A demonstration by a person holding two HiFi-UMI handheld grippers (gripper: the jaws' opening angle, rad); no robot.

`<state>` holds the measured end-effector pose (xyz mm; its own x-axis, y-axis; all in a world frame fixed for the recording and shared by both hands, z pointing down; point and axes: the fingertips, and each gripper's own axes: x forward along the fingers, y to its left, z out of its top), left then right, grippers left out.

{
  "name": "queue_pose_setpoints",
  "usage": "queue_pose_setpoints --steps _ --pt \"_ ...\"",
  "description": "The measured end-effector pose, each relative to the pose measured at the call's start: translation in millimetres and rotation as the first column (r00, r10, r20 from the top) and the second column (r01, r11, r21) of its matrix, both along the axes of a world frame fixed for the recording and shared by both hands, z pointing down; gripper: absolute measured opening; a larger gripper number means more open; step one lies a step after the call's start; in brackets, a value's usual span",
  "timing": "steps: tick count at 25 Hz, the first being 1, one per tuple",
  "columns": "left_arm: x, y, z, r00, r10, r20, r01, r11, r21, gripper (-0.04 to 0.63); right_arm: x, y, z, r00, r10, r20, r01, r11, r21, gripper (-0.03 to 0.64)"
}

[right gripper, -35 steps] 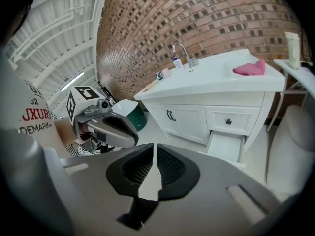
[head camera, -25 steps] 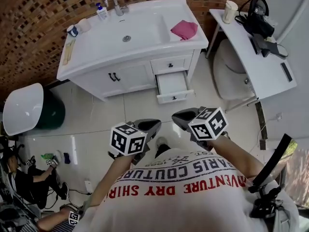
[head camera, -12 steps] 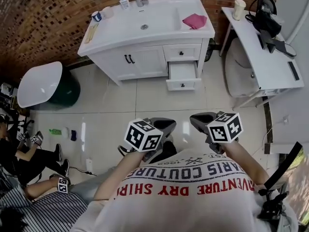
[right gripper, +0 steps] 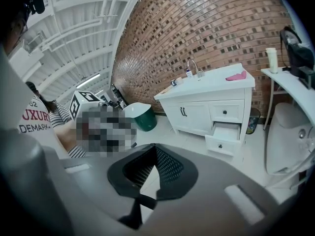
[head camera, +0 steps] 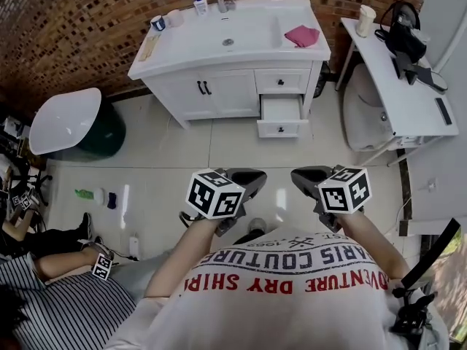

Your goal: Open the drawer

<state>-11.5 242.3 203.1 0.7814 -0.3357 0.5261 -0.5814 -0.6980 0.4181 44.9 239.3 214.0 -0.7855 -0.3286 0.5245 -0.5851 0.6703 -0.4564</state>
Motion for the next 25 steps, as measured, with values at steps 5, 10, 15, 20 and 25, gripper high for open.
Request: queue_pose_setpoints --steps 5,10,15,20,25 --pt "-1.8 10.0 -2.9 1.000 0.015 -0.009 -0.015 1.000 0.011 -0.011 -6.6 11.3 1.5 1.000 -0.012 -0.012 0.012 1.000 0.008 0.006" --pt "-0.8 17.5 -1.1 1.000 0.019 -0.019 -0.019 1.000 0.004 -0.011 -6.4 14.8 0.0 1.000 -0.006 -0.009 0.006 1.000 0.010 0.006" --pt "-1.2 18.8 -1.4 1.000 0.015 -0.014 -0.015 1.000 0.008 -0.011 -5.2 17.4 0.7 1.000 -0.007 -0.009 0.007 1.000 0.007 0.006" --pt "-0.8 19.4 0.6 1.000 0.007 -0.018 -0.007 1.000 0.008 -0.011 -5.4 18.1 5.0 1.000 -0.018 -0.011 0.018 1.000 0.005 0.006" --pt "-2.4 21.7 3.7 1.000 0.008 -0.016 -0.008 1.000 0.002 -0.011 -10.1 18.0 5.5 1.000 -0.028 -0.012 0.028 1.000 0.001 0.006"
